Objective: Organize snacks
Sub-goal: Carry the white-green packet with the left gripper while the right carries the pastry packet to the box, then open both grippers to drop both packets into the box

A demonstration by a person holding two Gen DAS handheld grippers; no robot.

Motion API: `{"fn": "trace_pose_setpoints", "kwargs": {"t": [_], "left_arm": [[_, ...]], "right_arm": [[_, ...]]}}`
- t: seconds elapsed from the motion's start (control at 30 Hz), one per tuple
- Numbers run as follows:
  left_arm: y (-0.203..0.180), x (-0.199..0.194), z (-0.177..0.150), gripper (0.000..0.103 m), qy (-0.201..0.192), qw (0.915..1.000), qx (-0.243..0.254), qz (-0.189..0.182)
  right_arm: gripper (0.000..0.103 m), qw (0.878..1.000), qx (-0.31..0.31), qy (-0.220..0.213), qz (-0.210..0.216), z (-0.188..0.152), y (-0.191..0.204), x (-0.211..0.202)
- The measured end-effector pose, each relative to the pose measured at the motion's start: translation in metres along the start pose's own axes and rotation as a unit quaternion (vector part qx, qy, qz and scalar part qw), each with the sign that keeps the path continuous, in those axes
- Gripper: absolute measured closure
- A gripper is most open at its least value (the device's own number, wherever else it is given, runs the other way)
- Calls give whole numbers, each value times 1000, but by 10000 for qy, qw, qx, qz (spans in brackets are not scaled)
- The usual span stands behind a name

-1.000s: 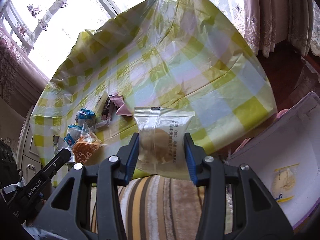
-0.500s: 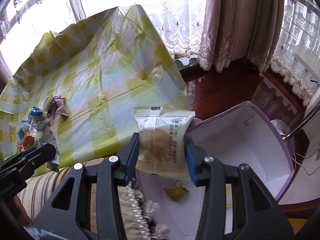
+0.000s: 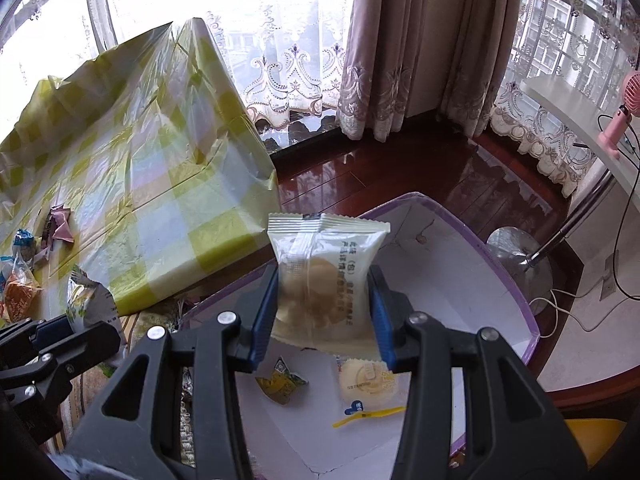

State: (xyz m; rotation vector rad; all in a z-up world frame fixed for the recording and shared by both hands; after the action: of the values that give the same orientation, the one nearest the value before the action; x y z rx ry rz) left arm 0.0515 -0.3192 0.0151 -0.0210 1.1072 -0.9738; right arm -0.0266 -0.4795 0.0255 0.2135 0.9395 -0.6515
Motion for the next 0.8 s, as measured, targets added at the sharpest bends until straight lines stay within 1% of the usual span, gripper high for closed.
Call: {"fn": "trace_pose_setpoints", "kwargs": {"t": [0.2, 0.23, 0.3, 0.33, 0.4, 0.5, 0.73, 0.8], "left_arm": [[-8, 11, 0, 67, 169, 9995, 43, -249], [-8, 12, 0, 65, 190, 9994, 30, -287], [-5, 15, 0, 62, 248, 9992, -29, -317], [-4, 15, 0, 60, 241, 9992, -62, -319], [-2, 13, 0, 57, 212, 9992, -108, -315], [1, 10, 0, 55, 160, 9994, -157, -279], [18, -8, -3, 54, -70, 9995, -304, -42], [25, -14, -4, 54, -150, 9992, -379, 15]], "right_arm": [[54, 9998, 37, 35, -192, -1, -3, 4], [50, 9996, 46, 47, -257, -1, -3, 4], [48, 9996, 47, 39, -283, -2, -3, 2], [45, 9995, 50, 39, -297, -2, -3, 2], [41, 9995, 36, 22, -320, -1, -2, 1], [39, 9995, 18, -4, -311, -1, 0, -1], [32, 9997, -160, -76, -183, 2, 16, -8], [32, 9996, -243, -109, -135, 3, 25, -11]]}}
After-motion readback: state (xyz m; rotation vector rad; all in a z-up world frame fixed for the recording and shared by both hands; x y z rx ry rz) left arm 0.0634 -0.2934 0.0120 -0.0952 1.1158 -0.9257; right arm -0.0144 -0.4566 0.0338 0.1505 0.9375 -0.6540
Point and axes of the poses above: each gripper's, at about its wrist camera, not at the fingertips, and x roughly the way its jaws point, y to its left, z to its top, the point moved 1 cm from there along x, roughly the way its jaws point, and after that the axes turned 7 degrees about -z, right-handed, at the moved point
